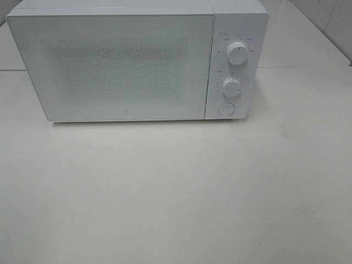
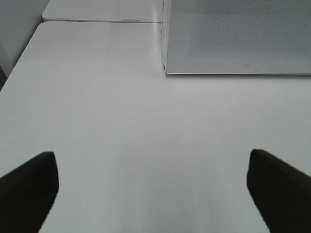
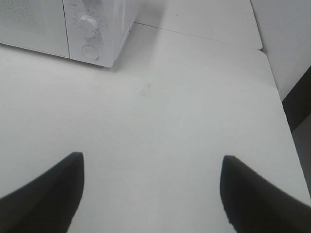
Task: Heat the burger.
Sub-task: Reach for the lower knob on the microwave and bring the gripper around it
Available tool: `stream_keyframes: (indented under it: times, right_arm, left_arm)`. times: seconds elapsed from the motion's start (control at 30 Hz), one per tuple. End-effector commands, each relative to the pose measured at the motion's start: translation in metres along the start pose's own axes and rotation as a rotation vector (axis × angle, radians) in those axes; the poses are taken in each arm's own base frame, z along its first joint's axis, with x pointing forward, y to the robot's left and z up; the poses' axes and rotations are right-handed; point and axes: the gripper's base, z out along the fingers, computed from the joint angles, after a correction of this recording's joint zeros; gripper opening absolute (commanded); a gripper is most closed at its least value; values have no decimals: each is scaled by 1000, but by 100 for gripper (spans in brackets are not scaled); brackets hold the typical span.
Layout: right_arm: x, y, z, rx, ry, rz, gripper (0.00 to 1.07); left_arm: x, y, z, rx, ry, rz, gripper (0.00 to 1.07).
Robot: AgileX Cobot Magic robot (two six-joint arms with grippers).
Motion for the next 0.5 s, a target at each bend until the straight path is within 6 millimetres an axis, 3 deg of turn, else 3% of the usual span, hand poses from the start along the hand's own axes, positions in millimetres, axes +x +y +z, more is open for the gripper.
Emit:
stream_keyframes:
  times: [0.03,0.3,0.5]
  right_arm:
    - [2,0,-3,3,-25,8,75]
    - [2,0,-4,6,-31,10,75]
    - [-16,0,-4,1,-98,17,75]
  left_arm:
    - [1,-1,-3,4,-38,0,98]
    - [1,-1,-3,4,-38,0,98]
    - [1,-1,-3,4,-38,0,98]
